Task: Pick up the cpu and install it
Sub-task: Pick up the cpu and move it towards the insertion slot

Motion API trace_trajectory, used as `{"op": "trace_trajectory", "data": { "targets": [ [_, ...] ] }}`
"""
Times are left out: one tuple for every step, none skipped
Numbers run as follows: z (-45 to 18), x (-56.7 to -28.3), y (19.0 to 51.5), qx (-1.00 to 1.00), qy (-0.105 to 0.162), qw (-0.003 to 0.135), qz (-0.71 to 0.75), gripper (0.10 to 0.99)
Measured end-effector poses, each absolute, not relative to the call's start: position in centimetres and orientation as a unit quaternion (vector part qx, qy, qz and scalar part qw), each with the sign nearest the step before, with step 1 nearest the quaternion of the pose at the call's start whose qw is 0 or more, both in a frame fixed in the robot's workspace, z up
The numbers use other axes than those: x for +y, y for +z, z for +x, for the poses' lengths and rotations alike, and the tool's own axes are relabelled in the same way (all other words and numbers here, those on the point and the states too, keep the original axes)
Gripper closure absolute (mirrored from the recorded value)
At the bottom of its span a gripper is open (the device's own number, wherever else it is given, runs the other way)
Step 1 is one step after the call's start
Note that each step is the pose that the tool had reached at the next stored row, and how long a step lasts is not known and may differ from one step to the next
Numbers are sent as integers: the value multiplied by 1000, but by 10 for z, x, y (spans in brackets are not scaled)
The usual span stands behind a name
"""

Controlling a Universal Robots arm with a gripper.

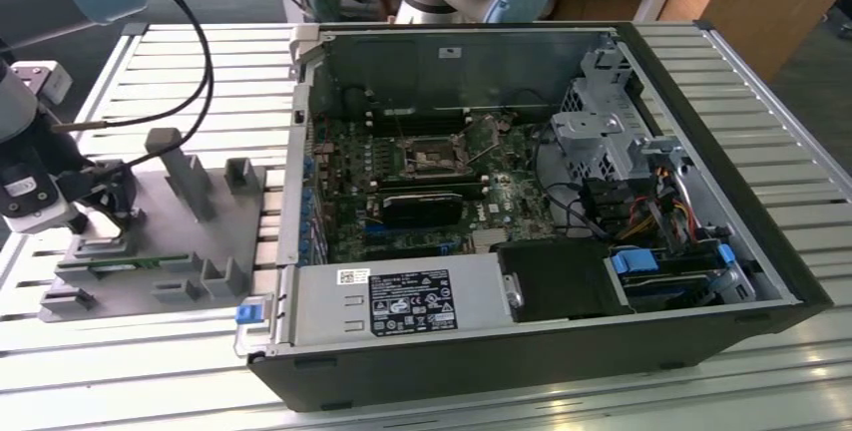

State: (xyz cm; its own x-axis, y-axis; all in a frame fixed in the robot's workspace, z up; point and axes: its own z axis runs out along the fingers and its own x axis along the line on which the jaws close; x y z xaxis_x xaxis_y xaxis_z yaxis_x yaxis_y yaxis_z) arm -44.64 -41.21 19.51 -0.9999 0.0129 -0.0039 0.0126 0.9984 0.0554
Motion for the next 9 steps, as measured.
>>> {"op": "trace_trajectory", "data": {
  "targets": [
    [-446, -412, 197, 1000, 28, 2, 6, 553],
    [-446, -412, 199, 1000, 28, 2, 6, 553],
    [-446, -412, 200, 1000, 28, 2, 6, 553],
    [-446, -412, 202, 1000, 28, 2, 6, 553],
    [-446, -412, 204, 1000, 28, 2, 6, 553],
    [-446, -412, 205, 1000, 28, 2, 6, 553],
    [-446, -412, 207, 1000, 28, 2, 6, 553],
    [-446, -412, 208, 1000, 28, 2, 6, 553],
    [-446, -412, 210, 1000, 28, 2, 6, 553]
  ]
}}
